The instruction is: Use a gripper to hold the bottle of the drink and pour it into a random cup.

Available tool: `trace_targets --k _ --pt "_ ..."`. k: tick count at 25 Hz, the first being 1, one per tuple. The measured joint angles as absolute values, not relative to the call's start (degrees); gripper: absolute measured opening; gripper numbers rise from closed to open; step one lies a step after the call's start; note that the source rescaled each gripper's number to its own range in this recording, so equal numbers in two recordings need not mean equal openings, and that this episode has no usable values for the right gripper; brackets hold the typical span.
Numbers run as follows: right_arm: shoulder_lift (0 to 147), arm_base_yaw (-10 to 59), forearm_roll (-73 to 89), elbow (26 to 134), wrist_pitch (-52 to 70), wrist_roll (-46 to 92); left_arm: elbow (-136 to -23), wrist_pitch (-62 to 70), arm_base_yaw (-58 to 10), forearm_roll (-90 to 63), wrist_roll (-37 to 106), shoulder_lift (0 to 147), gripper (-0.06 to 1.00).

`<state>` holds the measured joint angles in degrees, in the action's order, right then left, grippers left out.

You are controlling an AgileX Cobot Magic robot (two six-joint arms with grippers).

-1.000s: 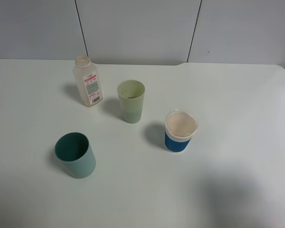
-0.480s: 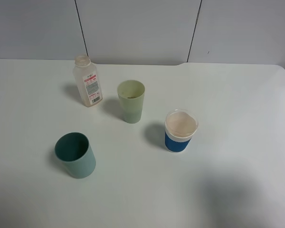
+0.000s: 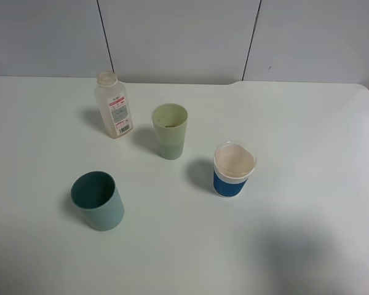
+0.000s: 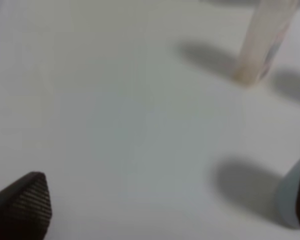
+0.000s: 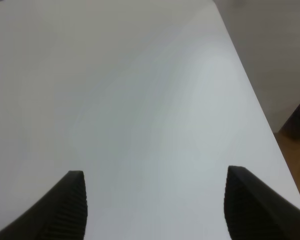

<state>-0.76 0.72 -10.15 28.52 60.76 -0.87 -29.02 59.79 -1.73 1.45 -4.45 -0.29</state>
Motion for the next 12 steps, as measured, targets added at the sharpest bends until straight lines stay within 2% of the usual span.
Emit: trace_targets --k 12 --pt "-0.76 0.72 -10.15 28.52 60.76 -0.87 -28.97 59.99 -1.73 1.31 -4.65 -0.29 1.00"
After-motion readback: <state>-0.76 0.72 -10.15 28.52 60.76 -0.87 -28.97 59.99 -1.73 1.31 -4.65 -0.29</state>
